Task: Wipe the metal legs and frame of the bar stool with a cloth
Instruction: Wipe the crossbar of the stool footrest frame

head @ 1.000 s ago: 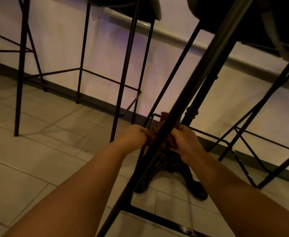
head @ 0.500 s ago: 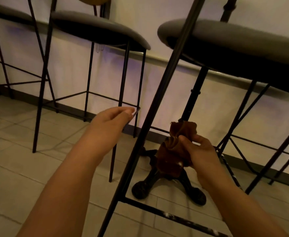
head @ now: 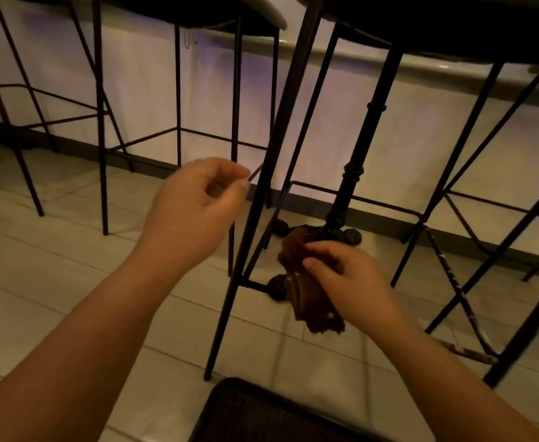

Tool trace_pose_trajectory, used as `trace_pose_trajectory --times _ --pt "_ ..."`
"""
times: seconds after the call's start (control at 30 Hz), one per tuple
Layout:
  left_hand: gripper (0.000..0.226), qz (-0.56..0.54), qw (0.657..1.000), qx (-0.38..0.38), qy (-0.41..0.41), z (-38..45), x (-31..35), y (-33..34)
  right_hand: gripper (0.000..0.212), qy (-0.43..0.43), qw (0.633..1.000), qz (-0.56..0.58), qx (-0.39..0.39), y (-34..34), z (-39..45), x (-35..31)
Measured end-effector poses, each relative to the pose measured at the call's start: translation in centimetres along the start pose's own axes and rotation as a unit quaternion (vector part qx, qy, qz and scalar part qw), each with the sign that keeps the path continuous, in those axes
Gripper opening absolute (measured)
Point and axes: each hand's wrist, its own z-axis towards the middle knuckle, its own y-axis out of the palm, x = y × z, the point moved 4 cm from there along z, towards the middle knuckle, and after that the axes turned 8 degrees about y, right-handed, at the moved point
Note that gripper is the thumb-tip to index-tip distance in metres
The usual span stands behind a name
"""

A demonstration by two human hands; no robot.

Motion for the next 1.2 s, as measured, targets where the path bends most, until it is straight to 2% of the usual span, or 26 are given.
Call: trace_pose_trajectory --times 0.1,0.2,0.3,0.4,0.57,0.77,0.9,1.03,1.2 --pt "0.018 0.034 0.998 -0.054 0.019 -1.9 -0.4 1.7 0.029 -0.069 0.988 -0.139 0.015 3.3 0.1 0.2" --pt "0.024 0.053 0.993 -0.094 0.041 -3.6 -1.3 3.3 0.033 -0.123 0.966 -0.223 0.035 5.8 0.8 0.2" --pt "0.028 0.082 0.988 -0.114 0.061 -4.9 -2.6 4.6 0.038 -0.173 0.929 -0.326 0.027 8.2 1.7 0.8" --pt "0.03 0.104 0.985 -0.12 0.066 -5.8 -3.7 5.3 0.042 -0.173 0.902 -0.395 0.016 9.6 2.2 1.9" --pt "0.03 0.128 0.979 -0.13 0.092 -6.4 -4.6 6.0 0.026 -0.142 0.919 -0.366 0.043 9.8 2.8 2.8" --pt "0.034 0.177 0.963 -0.166 0.113 -7.9 -5.5 7.8 0.037 -0.049 0.934 -0.353 0.016 8.2 3.0 3.4" --pt "0.051 0.297 0.914 -0.207 0.184 -8.6 -5.8 9.2 0.035 -0.015 0.933 -0.36 -0.005 6.8 2.7 4.1" --pt "0.062 0.399 0.864 -0.248 0.182 -8.9 -6.9 9.9 0.031 -0.055 0.932 -0.357 -0.022 6.7 2.4 3.9" --pt "0.037 0.432 0.839 -0.263 0.2 -8.4 -6.8 10.6 0.029 -0.131 0.922 -0.364 0.012 7.0 1.9 4.1"
